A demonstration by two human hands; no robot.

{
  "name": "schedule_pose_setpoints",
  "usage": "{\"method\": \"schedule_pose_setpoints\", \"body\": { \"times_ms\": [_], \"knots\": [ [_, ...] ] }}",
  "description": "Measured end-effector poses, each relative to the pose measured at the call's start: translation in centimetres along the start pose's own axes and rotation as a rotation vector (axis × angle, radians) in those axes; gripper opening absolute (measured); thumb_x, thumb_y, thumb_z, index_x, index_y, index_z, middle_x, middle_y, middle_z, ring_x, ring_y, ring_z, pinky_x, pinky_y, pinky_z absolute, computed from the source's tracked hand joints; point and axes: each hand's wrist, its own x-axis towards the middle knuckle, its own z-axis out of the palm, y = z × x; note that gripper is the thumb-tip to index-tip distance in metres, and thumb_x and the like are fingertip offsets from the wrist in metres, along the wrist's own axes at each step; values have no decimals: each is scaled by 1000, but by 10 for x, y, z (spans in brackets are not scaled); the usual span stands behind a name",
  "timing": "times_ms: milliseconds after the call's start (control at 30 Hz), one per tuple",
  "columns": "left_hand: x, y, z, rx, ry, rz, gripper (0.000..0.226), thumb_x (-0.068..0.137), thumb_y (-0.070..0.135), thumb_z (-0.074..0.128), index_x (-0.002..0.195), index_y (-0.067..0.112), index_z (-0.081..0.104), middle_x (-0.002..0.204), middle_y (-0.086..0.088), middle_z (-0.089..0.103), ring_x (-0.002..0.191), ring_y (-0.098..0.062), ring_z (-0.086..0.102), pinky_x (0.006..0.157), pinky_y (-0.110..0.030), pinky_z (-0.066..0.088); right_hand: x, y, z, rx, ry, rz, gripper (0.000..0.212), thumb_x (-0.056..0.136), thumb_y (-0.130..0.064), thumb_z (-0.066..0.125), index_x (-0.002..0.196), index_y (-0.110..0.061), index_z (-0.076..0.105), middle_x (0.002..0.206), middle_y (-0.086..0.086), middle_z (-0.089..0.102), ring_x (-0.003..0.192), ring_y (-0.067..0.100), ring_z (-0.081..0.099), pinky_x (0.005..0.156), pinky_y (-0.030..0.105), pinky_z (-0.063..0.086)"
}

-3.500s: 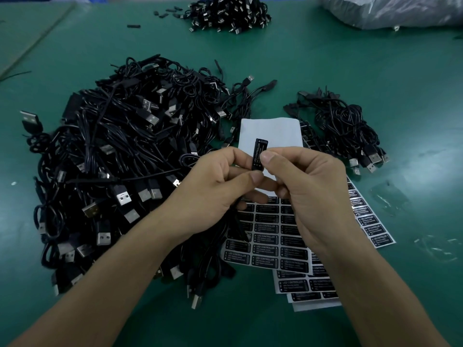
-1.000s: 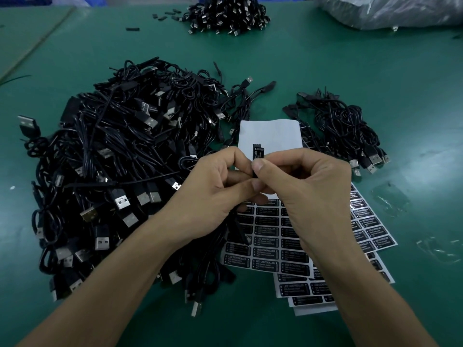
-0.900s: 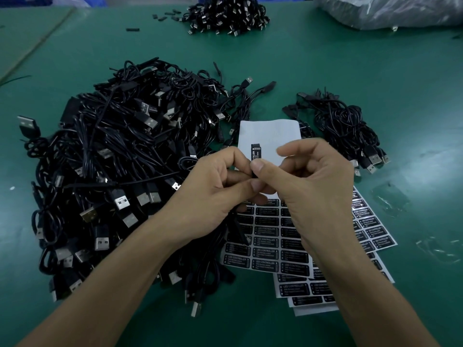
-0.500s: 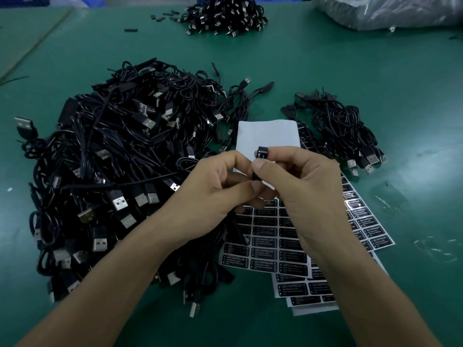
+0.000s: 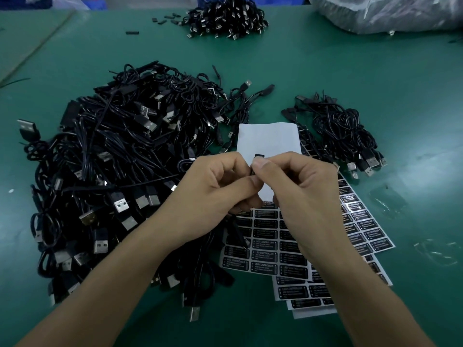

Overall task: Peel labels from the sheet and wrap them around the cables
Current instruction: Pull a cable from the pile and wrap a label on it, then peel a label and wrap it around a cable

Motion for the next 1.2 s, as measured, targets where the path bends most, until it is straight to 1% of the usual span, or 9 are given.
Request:
{"method": "schedule_pose_setpoints", "body": {
  "times_ms": [167,367,500,633,833,933,1033,1133,1200],
  "knots": [
    [-2,4,-1,108,1,-26,17,91,10,69,76,14,61,60,-3,71,56,-8,68,57,-15,51,1,4,-1,-84,39,-9,51,99,-30,60,64,5,51,54,16,33,50,18,28,45,30,25],
    [0,17,-13,7,165,20,10,97,1,57,93,10,61,67,-4,74,58,-13,68,56,-21,55,-5,2,5,-121,-196,109,33,83,-59,63,84,-27,72,66,-3,63,54,4,52,46,24,41],
    [-1,23,-16,-100,258,34,18,101,3,48,87,12,53,70,-8,75,55,-17,69,52,-23,54,-10,3,7,-224,-348,106,35,67,-54,79,90,-29,68,79,-3,69,61,11,62,51,29,52],
    [0,24,-18,-161,323,21,15,104,11,45,89,13,45,79,-8,78,60,-23,72,50,-25,53,-12,7,9,-320,-522,107,31,73,-36,84,99,-37,67,77,-11,67,60,5,60,58,25,51],
    [0,25,-21,-274,418,49,25,109,25,40,87,16,46,76,-9,77,67,-27,75,52,-30,56,-9,0,-1,-307,-512,96,30,82,-15,76,101,-36,68,75,-8,67,58,3,56,56,17,46],
    [1,26,-24,-360,469,22,39,110,34,34,86,11,54,78,-11,77,68,-26,76,49,-28,55,-3,-10,-13,-216,-377,56,28,83,-13,78,101,-33,71,77,-4,72,59,9,61,57,20,51],
    [1,28,-26,-428,488,-55,54,108,49,22,95,12,59,85,-16,77,75,-30,76,49,-28,55,12,-18,-37,-97,-65,47,21,75,-25,79,94,-32,74,72,-6,73,59,6,63,56,19,54],
    [0,28,-25,-391,458,-82,52,107,53,23,105,15,58,87,-14,78,72,-27,75,51,-29,55,32,-17,-64,-263,223,19,22,83,-15,78,99,-29,74,69,-5,73,62,7,67,64,24,55],
    [0,27,-24,-372,469,-80,45,108,48,29,99,15,59,79,-10,76,64,-23,72,51,-29,55,47,-15,-74,-476,328,9,23,85,-19,72,106,-27,74,66,-5,72,56,3,64,56,20,51]
  ]
}}
